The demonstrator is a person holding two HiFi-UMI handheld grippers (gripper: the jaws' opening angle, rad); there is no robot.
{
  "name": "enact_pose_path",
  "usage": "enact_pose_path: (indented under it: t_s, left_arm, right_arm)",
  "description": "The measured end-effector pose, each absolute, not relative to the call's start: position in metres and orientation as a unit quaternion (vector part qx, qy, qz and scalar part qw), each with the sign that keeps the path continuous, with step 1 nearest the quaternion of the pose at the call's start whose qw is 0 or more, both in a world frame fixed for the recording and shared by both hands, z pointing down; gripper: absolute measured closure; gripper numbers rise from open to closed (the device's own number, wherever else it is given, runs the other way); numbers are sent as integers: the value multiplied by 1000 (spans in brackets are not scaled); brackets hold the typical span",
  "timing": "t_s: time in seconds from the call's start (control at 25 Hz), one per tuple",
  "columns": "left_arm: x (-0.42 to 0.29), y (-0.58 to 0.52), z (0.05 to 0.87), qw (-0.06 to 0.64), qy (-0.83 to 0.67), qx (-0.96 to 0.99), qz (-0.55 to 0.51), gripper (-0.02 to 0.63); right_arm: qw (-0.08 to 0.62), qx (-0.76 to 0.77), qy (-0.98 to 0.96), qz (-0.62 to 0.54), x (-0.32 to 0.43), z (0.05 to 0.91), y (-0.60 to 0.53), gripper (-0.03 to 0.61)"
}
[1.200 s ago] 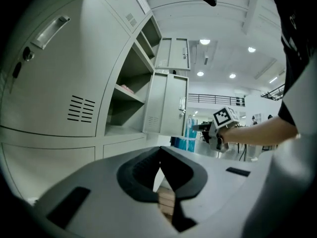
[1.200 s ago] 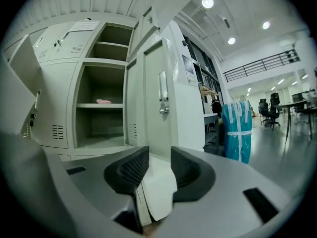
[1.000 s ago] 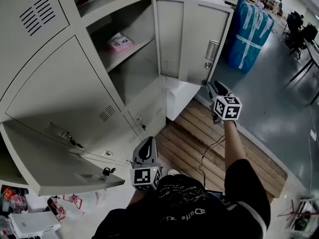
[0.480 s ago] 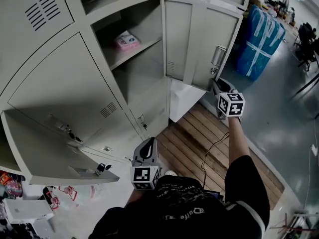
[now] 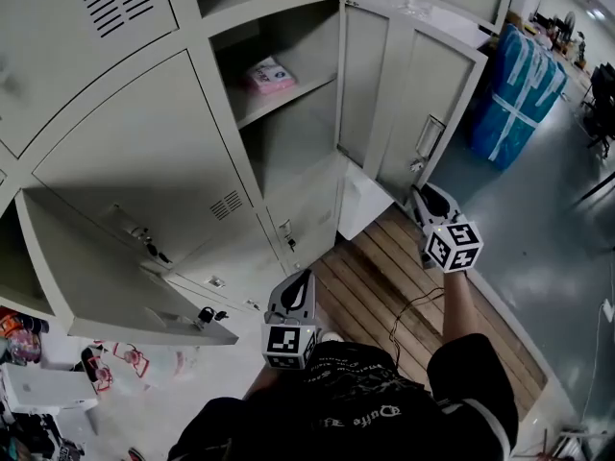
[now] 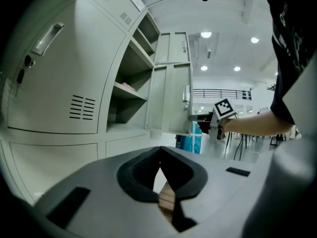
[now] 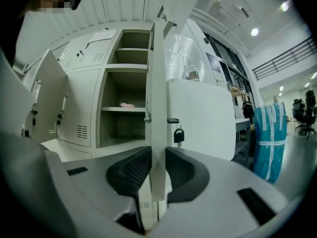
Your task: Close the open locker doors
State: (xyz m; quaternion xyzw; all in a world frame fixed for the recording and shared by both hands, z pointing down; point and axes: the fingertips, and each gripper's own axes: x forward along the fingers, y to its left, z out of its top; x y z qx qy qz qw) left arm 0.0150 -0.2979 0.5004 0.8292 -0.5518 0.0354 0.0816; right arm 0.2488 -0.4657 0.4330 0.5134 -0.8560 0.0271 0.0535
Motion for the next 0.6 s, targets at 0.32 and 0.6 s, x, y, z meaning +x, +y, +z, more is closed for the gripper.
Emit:
enact_pose_path:
  t_s: [0.32, 0.6]
  left_arm:
    - [-4, -294, 502, 98, -580, 808, 13, 606]
    - [-19, -290, 511, 99, -602, 792, 12, 606]
  right_arm:
    - [29, 436, -899, 24, 175, 434, -422, 479]
    - [-8, 367, -929, 45, 108, 434, -405, 454]
